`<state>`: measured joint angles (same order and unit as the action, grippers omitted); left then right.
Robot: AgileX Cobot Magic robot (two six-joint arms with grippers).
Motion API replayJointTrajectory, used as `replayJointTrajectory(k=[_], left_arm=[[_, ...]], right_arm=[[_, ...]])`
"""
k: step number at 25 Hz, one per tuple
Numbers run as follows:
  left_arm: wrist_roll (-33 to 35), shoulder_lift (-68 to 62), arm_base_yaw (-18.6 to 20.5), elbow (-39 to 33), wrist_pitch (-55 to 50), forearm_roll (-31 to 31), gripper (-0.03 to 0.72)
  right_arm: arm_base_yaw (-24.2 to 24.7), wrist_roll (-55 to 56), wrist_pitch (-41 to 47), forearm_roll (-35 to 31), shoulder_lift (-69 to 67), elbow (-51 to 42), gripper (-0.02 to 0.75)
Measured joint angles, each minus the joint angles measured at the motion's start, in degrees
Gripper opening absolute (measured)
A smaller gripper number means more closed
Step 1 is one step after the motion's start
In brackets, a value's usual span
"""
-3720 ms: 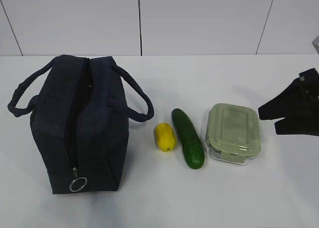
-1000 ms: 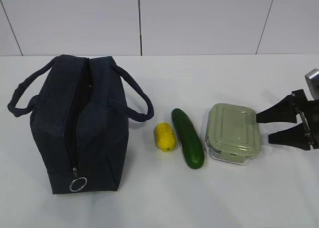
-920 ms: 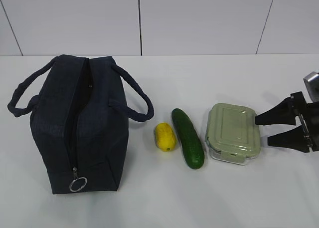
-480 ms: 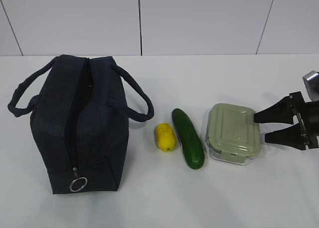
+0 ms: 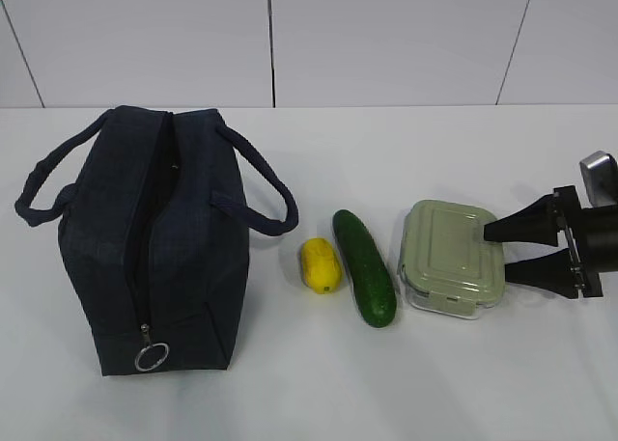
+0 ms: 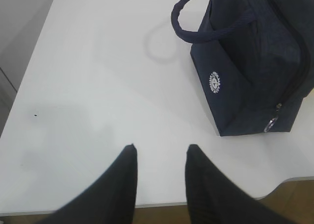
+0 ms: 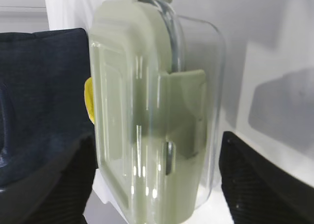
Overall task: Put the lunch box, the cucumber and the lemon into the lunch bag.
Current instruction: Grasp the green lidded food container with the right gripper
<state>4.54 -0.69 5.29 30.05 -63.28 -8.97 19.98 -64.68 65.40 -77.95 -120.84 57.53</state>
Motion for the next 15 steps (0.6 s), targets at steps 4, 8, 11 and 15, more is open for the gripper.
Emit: replayJointTrajectory(k=[4,8,11,15], left_arm=[[0.0,0.0,0.0,0.0,0.0,0.0,0.239],[0.0,0.0,0.0,0.0,0.0,0.0,0.239],[0.0,0.0,0.0,0.0,0.0,0.0,0.239],[0.0,0.0,0.0,0.0,0.0,0.0,0.239]], right_arm=[[0.0,-0.1,0.2,-1.4,0.0,0.0,0.583],[-0.4,-0.4,0.3,-1.6,0.0,0.0,0.583],[-1.5,-1.2,0.3,-1.6,0.0,0.0,0.584],[-2.4,-1.8,0.2,-1.7,0.0,0.0,0.584]])
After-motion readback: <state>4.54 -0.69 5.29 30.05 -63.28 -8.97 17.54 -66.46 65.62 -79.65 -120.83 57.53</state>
